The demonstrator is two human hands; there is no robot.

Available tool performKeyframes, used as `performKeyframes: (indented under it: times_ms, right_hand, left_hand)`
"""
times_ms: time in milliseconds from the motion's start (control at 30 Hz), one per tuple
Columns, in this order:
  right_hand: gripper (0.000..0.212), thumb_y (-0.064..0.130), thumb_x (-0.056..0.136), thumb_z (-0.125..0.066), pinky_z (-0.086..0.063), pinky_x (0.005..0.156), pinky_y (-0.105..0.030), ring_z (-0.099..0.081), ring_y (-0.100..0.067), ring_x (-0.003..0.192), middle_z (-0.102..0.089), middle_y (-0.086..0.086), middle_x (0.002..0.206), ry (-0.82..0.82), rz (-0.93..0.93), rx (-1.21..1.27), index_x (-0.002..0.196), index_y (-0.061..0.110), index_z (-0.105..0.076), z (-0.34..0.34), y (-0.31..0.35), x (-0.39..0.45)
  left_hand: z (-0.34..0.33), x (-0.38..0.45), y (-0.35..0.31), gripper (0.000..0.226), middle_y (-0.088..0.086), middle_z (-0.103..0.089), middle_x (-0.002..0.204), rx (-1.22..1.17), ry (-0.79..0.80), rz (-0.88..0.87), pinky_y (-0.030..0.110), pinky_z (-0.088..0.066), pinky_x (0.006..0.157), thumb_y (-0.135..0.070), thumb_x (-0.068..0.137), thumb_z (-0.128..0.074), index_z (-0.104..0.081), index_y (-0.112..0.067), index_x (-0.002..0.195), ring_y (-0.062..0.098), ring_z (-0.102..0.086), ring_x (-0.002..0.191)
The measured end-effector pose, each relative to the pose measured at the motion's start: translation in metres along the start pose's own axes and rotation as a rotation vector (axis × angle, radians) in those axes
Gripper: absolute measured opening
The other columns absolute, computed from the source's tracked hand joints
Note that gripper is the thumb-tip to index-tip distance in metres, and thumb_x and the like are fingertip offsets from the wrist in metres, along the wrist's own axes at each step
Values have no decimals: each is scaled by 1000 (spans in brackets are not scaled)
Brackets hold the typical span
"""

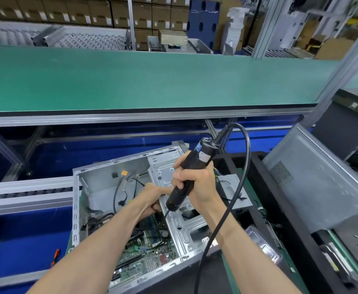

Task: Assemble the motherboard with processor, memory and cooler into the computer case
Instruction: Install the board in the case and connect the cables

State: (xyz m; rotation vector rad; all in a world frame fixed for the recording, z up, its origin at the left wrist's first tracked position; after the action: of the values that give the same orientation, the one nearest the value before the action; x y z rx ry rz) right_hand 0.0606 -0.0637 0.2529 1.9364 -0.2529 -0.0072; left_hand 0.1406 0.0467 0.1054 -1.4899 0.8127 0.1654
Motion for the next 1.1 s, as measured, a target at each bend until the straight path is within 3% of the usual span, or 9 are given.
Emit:
performKeyframes:
  times_ms: [133, 233, 300, 433, 500, 633, 800, 967, 1100]
  right_hand:
    - [19, -9, 60, -60, -40, 55, -32, -37, -20, 42, -44, -9, 46, 19, -12, 4, 67, 9, -64, -4, -4, -1]
    - [18, -9, 61, -60, -40, 53, -29, -37, -19, 40, -44, -9, 47, 45, -37, 24, 68, 7, -63, -7, -9, -3]
    - [17, -8, 61, -62, -40, 53, -29, -37, -19, 40, -44, -9, 48, 29, -43, 25, 67, 8, -63, -8, -12, -4]
    - [17, -7, 60, -64, -40, 54, -31, -37, -20, 41, -44, -9, 47, 2, -32, 12, 66, 10, -63, -7, -14, -6]
    - [17, -6, 60, -64, -40, 54, -31, -38, -20, 42, -44, -8, 46, -3, -28, 3, 66, 10, -63, -7, -14, -7]
    - [17, -4, 59, -66, -40, 56, -32, -38, -20, 43, -44, -8, 49, -26, -55, -7, 65, 11, -63, -10, -17, -11]
    - [16, -5, 58, -65, -37, 56, -34, -39, -20, 42, -45, -7, 49, -8, -56, -24, 66, 10, -63, -12, -14, -18]
    - [16, -5, 61, -67, -38, 51, -27, -41, -20, 42, -48, -9, 50, 98, -21, -137, 69, 9, -65, -19, -7, -19]
    - [18, -4, 62, -68, -39, 51, -26, -41, -20, 41, -48, -8, 48, 116, -7, -145, 68, 13, -67, -12, -4, -21]
  left_hand:
    - [-8, -7, 5, 24, 3, -41, 54, 150, 62, 53, 22, -17, 40, -20, 61, -64, -48, -11, 77, 12, -29, 43]
    - [-15, -14, 8, 47, -3, -39, 50, 257, 139, 33, 22, -18, 40, -34, 46, -77, -45, -18, 77, 10, -28, 42]
    - [-15, -21, 4, 52, -3, -42, 49, 338, 125, -4, 23, -21, 41, -43, 44, -73, -46, -17, 79, 11, -30, 41]
    - [0, -33, 3, 27, 3, -46, 50, 509, 64, -64, 22, -26, 42, -36, 70, -63, -50, -14, 64, 14, -34, 38]
    - [6, -38, 9, 30, 4, -44, 50, 537, 70, -95, 21, -27, 42, -26, 85, -61, -49, -12, 62, 15, -33, 38]
    - [-1, -44, 18, 30, 2, -48, 48, 362, 23, -122, 23, -28, 40, -15, 90, -55, -52, -10, 61, 15, -34, 37]
    - [-20, -52, 32, 34, 3, -32, 52, 40, -232, -226, 30, -20, 52, -1, 80, -55, -39, -16, 54, 16, -23, 54]
    - [-39, -65, 30, 18, 4, -29, 59, -164, -309, -257, 36, -18, 59, -17, 63, -55, -38, -16, 59, 18, -21, 62]
    - [-42, -65, 27, 18, 5, -33, 53, -11, -275, -261, 35, -16, 56, -15, 68, -60, -44, -11, 63, 19, -24, 62]
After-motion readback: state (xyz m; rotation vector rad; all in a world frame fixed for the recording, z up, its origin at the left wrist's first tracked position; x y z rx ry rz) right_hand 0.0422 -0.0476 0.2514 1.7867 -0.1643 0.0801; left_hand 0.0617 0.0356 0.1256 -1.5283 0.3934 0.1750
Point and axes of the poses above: each hand's wrist, its own x-axis towards the middle knuckle, its own z-axis out of the back of the hand, y = z × x, the point moved 3 cm from there along x, towards the middle knuckle
